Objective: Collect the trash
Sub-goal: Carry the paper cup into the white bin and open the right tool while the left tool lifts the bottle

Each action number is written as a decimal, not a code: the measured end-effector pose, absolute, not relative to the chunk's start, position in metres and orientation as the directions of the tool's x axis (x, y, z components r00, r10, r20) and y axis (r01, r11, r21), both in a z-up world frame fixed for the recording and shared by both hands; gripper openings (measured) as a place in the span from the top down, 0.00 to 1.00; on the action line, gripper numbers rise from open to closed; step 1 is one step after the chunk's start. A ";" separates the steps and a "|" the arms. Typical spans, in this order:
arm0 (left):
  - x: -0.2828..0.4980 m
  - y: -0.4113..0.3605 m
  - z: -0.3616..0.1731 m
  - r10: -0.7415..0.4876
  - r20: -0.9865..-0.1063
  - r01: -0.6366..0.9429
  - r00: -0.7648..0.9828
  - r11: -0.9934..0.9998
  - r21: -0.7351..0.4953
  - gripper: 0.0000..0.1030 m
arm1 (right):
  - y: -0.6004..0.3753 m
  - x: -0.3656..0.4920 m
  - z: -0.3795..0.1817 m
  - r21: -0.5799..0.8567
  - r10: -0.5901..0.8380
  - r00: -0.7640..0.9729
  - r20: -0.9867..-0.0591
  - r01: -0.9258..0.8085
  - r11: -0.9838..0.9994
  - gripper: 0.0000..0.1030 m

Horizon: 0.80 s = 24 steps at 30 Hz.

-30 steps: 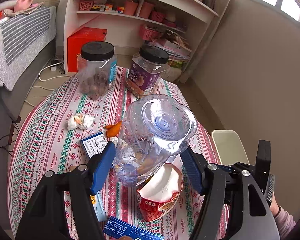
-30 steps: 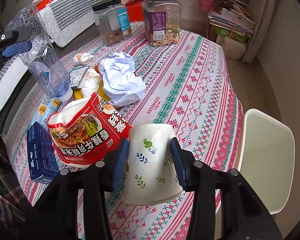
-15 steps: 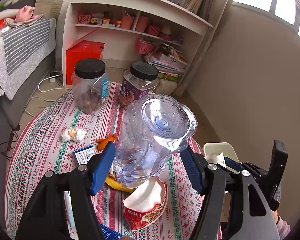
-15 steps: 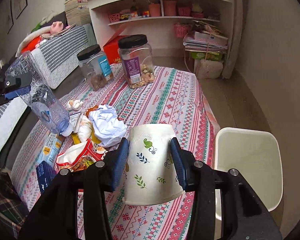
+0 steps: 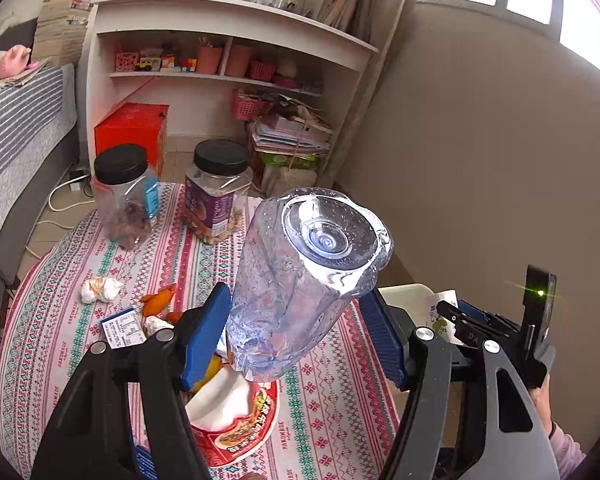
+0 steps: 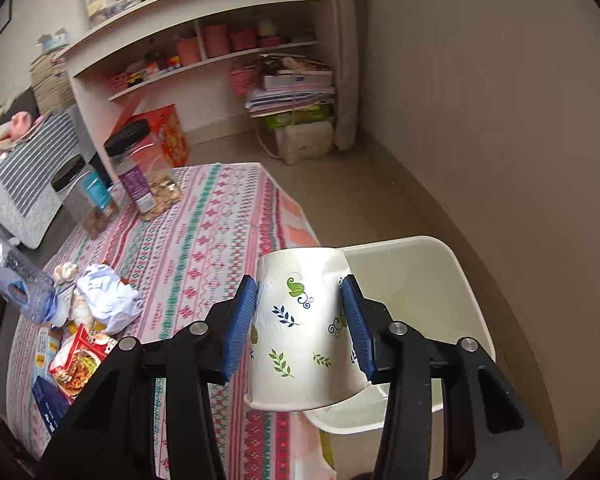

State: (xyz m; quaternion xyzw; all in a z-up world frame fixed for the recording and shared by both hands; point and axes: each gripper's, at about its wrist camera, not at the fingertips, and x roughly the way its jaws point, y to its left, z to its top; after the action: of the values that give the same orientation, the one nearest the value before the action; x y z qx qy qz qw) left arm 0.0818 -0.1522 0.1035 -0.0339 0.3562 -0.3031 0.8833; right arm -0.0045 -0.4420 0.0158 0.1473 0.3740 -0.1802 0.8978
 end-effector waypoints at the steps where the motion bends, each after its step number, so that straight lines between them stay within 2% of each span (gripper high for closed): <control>1: 0.081 -0.160 0.104 -0.568 -0.611 0.520 0.551 0.807 -0.281 0.37 | -0.449 -0.007 0.015 0.132 -0.225 0.646 -0.729 0.455 0.880 0.58; 3: 0.078 -0.177 0.102 -0.584 -0.613 0.535 0.531 0.793 -0.292 0.37 | -0.461 -0.013 0.014 0.124 -0.257 0.625 -0.737 0.499 0.858 0.56; 9: 0.071 -0.237 0.095 -0.639 -0.617 0.578 0.460 0.743 -0.339 0.37 | -0.487 -0.039 0.026 0.125 -0.342 0.611 -0.714 0.591 0.797 0.28; 11: 0.068 -0.256 0.092 -0.657 -0.619 0.589 0.431 0.724 -0.359 0.37 | -0.492 -0.047 0.029 0.125 -0.362 0.607 -0.707 0.611 0.781 0.27; 14: 0.064 -0.284 0.086 -0.676 -0.624 0.602 0.391 0.701 -0.382 0.37 | -0.503 -0.061 0.032 0.134 -0.387 0.598 -0.702 0.644 0.753 0.20; 22: 0.060 -0.345 0.066 -0.722 -0.634 0.612 0.275 0.641 -0.464 0.36 | -0.527 -0.101 0.037 0.180 -0.461 0.571 -0.679 0.738 0.650 0.12; 24: 0.060 -0.358 0.060 -0.733 -0.640 0.609 0.231 0.621 -0.492 0.30 | -0.532 -0.109 0.036 0.205 -0.466 0.570 -0.677 0.753 0.625 0.12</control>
State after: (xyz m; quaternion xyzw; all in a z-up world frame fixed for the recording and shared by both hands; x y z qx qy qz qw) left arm 0.0599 -0.3582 0.0597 -0.0691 0.4474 -0.4296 0.7813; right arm -0.1090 -0.5315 0.0362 0.2441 0.2949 -0.3578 0.8517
